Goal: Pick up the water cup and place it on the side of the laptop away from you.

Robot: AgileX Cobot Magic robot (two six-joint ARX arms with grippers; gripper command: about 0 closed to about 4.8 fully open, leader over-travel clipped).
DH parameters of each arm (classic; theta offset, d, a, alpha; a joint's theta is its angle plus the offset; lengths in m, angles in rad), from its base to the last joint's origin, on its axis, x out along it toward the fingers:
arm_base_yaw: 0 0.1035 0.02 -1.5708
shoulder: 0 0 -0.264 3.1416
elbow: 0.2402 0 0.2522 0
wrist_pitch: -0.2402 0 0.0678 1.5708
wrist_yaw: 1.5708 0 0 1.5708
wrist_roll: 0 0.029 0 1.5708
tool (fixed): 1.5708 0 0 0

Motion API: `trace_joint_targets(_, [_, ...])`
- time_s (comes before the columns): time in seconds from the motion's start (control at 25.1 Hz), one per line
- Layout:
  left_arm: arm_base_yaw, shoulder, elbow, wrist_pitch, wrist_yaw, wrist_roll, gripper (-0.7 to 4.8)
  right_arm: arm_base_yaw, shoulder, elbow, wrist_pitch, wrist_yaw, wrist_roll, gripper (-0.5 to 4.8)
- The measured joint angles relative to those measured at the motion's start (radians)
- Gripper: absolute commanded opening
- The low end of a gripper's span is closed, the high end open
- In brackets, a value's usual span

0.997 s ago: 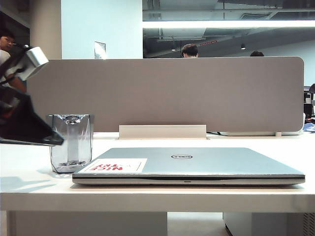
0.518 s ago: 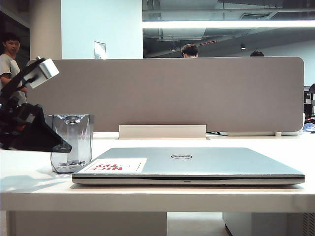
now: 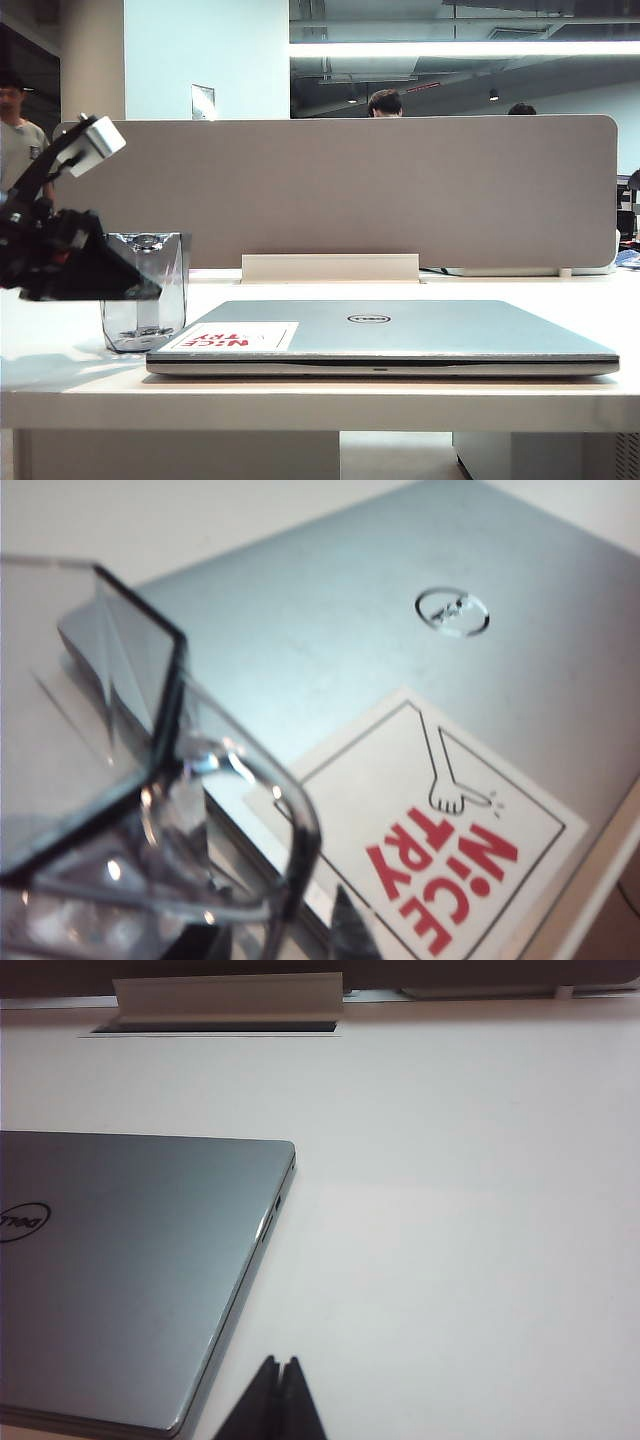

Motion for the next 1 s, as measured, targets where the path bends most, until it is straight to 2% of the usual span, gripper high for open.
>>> trace_joint_targets(0.16, [0.0,0.0,0.0,0.035,0.0,-0.005,0.51,0.0,0.0,0.0,0.0,0.0,0.0,-0.08])
trace_joint_targets(0.4, [0.0,0.0,0.0,0.035,0.0,-0.005,0.42,0.0,0.0,0.0,0.0,0.0,0.0,-0.08])
trace_joint_targets(0.48, [0.0,0.0,0.0,0.036,0.0,-0.005,-0.01,0.0,0.0,0.0,0.0,0.0,0.0,-0.08])
trace_joint_targets(0.76, [0.0,-0.002,0.005,0.058,0.005,-0.005,-0.06,0.0,0.0,0.0,0.0,0.0,0.0,-0.08])
trace_joint_targets(0.84, [0.0,-0.002,0.005,0.079,0.013,-0.039,-0.06,0.0,0.0,0.0,0.0,0.0,0.0,-0.08])
trace_joint_targets(0.96, [-0.008,-0.011,0.006,0.159,0.009,-0.15,-0.06,0.0,0.0,0.0,0.0,0.0,0.0,-0.08])
trace_joint_targets(1.0, [-0.035,-0.028,0.033,0.167,-0.023,-0.192,-0.06,0.0,0.0,0.0,0.0,0.0,0.0,-0.08])
